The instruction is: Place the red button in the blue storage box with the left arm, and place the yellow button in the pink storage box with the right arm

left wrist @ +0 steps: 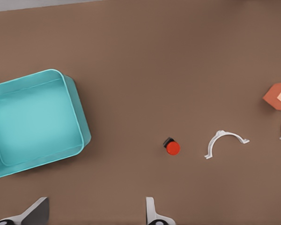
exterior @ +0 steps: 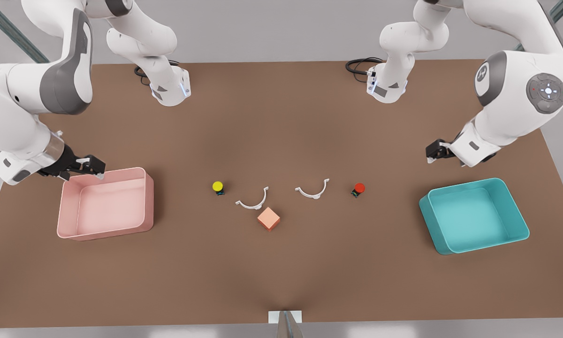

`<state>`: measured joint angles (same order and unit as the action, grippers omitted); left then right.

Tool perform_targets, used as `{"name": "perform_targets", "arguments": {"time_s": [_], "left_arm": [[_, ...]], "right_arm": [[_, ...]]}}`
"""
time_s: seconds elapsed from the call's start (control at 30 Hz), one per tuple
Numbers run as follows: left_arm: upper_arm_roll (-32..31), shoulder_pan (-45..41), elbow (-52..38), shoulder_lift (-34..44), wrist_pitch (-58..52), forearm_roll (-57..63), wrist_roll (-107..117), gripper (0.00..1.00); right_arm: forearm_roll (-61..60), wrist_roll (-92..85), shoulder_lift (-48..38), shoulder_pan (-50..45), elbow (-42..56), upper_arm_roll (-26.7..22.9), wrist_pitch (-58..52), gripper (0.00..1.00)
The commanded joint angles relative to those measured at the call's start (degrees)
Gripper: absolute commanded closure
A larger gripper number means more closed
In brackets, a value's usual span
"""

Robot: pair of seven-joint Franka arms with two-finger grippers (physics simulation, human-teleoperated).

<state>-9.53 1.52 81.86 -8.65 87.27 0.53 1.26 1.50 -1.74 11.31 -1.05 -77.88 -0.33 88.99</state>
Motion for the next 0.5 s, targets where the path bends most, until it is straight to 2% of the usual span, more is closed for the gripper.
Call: {"name": "perform_targets", "arguments": {"time_s": [0.0, 0.03, 0.1, 0.17, 0.23, 0.3, 0.47], "left_arm": [[-0.1, -0.2, 0.0, -0.1, 0.2, 0.0, 0.6, 0.00], [-0.4, -0.8, 0.0, -0.7, 0.2, 0.0, 0.5, 0.00], [-0.4, -7.6, 0.1, -4.5, 0.4, -0.2, 0.9, 0.00], [-0.5, -12.9, 4.1, -8.7, 10.3, -1.6, 0.3, 0.00], [-0.4, -14.1, 11.5, -8.4, 22.3, -1.3, -10.2, 0.00], [-0.4, -13.6, 19.5, -7.1, 32.8, -1.3, -20.5, 0.00], [0.0, -13.6, 32.5, -8.2, 54.8, -1.5, -30.5, 0.00]], "right_arm": [[0.0, -0.6, 0.1, 0.1, 0.0, 0.0, 0.1, 0.00], [-0.1, -1.1, 0.1, 0.1, 0.0, 0.0, 0.2, 0.00], [-0.4, -1.1, 0.1, -0.5, -2.0, 0.2, 3.4, 0.00], [-0.4, -1.0, 2.0, -0.7, -4.0, 3.9, 6.4, 0.00], [-0.3, 0.3, 4.9, -0.8, -5.9, 8.8, 10.6, 0.00], [-0.1, 0.3, 7.4, -1.2, -5.9, 11.6, 12.7, 0.00], [0.2, 7.5, 11.9, -8.9, -7.1, 11.8, 16.5, 0.00]]}}
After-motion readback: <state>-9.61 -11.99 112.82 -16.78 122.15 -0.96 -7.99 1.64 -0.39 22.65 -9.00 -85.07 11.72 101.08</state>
